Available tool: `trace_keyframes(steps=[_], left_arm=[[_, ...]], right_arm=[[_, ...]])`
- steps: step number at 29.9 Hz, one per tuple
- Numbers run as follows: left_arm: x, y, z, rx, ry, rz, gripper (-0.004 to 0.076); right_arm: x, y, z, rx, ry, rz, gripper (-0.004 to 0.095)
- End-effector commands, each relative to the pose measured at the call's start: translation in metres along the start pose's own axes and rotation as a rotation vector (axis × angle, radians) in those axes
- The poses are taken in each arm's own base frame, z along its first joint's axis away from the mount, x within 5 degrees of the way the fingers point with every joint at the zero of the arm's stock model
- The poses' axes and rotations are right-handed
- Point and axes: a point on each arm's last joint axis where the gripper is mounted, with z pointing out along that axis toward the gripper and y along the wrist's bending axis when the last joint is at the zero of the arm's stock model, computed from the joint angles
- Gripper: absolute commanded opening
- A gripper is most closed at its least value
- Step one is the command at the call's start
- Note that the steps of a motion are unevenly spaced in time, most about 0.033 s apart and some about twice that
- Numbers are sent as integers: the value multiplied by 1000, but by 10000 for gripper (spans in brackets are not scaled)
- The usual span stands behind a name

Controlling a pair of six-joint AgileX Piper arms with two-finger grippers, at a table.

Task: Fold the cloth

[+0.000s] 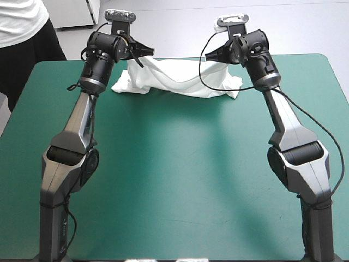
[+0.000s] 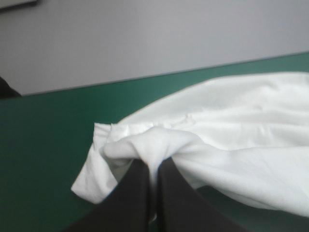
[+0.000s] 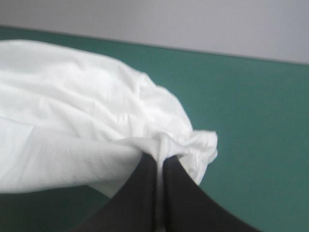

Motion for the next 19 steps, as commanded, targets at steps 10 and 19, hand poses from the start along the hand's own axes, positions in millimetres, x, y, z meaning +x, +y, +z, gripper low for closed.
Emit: trace_keyframes(steps=[10, 19], left_arm=[[5, -6, -10, 20, 83, -33, -10], [36, -16, 1, -20, 153, -3, -10]], right_arm=[[16, -35, 12, -57, 166, 75, -17], [52, -28, 22, -64, 183, 27, -17]])
